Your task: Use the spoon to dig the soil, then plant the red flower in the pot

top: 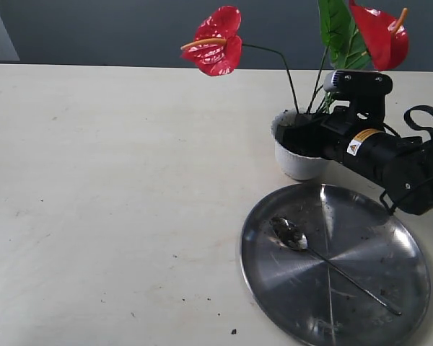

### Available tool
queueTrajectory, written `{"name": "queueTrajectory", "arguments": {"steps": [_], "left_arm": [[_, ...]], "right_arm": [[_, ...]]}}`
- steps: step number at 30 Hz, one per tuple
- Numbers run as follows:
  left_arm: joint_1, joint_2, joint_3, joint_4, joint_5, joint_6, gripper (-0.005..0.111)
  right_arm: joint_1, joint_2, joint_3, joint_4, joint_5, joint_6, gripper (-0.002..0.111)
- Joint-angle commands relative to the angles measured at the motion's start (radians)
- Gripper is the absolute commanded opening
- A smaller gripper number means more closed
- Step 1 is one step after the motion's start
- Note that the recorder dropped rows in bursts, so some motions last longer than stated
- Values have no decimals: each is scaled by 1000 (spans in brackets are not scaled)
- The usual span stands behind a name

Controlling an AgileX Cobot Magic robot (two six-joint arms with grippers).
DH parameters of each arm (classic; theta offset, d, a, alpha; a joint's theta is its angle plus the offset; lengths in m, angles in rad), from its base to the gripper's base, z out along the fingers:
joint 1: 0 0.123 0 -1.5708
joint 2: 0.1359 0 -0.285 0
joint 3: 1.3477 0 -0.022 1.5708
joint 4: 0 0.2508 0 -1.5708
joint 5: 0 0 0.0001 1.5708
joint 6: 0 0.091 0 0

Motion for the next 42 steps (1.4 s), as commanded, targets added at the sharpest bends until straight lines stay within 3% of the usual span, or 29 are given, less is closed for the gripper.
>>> {"name": "queueTrajectory", "arguments": {"steps": [1,14,19,21,42], "left_arm": [[-2,5,-3,-4,-7,-1,2],[-2,5,-3,-4,-7,-1,2],[-2,5,-3,-4,-7,-1,2],[-2,5,-3,-4,-7,-1,2],[-2,5,-3,-4,-7,-1,2]], "right_arm": [[-3,36,34,-1,547,9,19],[-3,36,34,-1,568,9,23],[-3,36,34,-14,603,5,50],[-3,36,34,-17,614,5,56],[-3,-129,34,-49,767,5,55]]}}
